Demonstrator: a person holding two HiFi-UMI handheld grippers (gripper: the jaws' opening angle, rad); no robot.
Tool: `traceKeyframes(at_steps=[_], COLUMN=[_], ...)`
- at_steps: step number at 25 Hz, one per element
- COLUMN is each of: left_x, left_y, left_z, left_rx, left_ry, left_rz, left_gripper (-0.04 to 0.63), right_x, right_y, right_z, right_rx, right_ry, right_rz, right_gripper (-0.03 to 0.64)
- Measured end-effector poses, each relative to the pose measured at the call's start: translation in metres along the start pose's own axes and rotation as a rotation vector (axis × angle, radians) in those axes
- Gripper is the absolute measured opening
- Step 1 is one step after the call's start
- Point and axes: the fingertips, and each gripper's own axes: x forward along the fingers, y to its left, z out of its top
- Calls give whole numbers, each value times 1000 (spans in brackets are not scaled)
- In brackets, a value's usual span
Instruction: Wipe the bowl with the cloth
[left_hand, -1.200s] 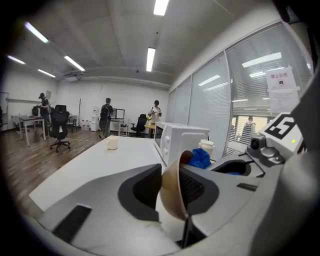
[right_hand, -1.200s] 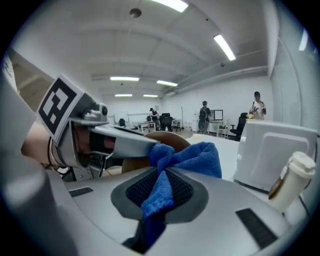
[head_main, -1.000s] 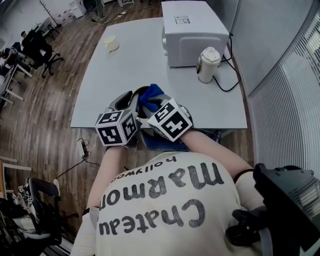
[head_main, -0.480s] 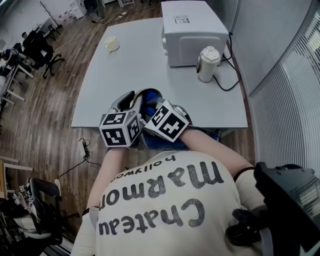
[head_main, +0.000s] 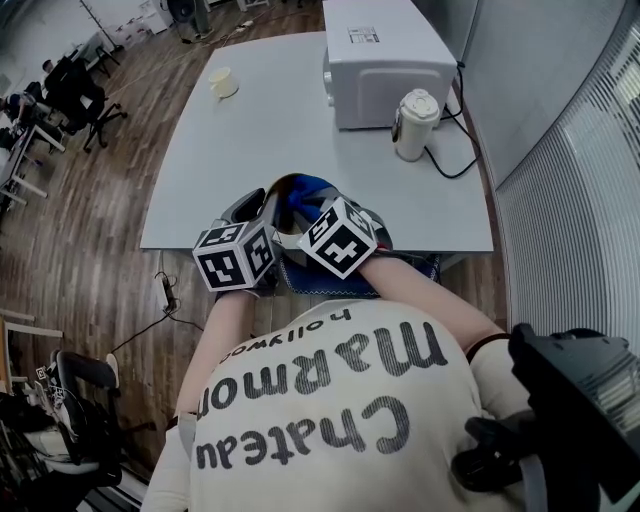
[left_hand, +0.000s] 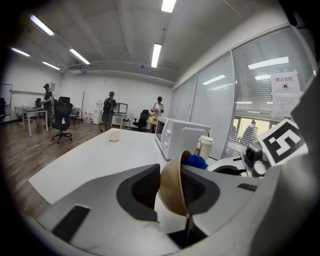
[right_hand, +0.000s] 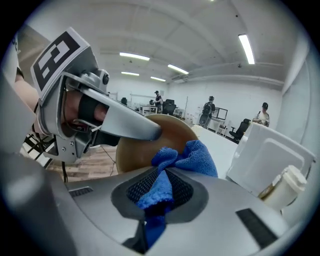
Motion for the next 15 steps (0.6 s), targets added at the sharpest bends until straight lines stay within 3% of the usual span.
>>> traceKeyframes(at_steps=[5, 11, 13, 15], left_x=[-1, -5, -7, -9], left_y=[7, 22, 28, 33], left_z=[-12, -17, -14, -10], left_rx=[0, -77, -100, -111], left_ry=[26, 16, -6, -27], left_rz=[11, 62, 95, 122], left_gripper=[92, 91, 81, 56], right_x=[-7, -18, -28, -36], right_y=[-17, -31, -27, -14], right_z=[-7, 1, 17, 42], right_rx=[30, 122, 193, 275], right_ry=[5, -60, -114, -207], right_rz=[-57, -69, -21, 95], right_gripper=[38, 38, 38, 38])
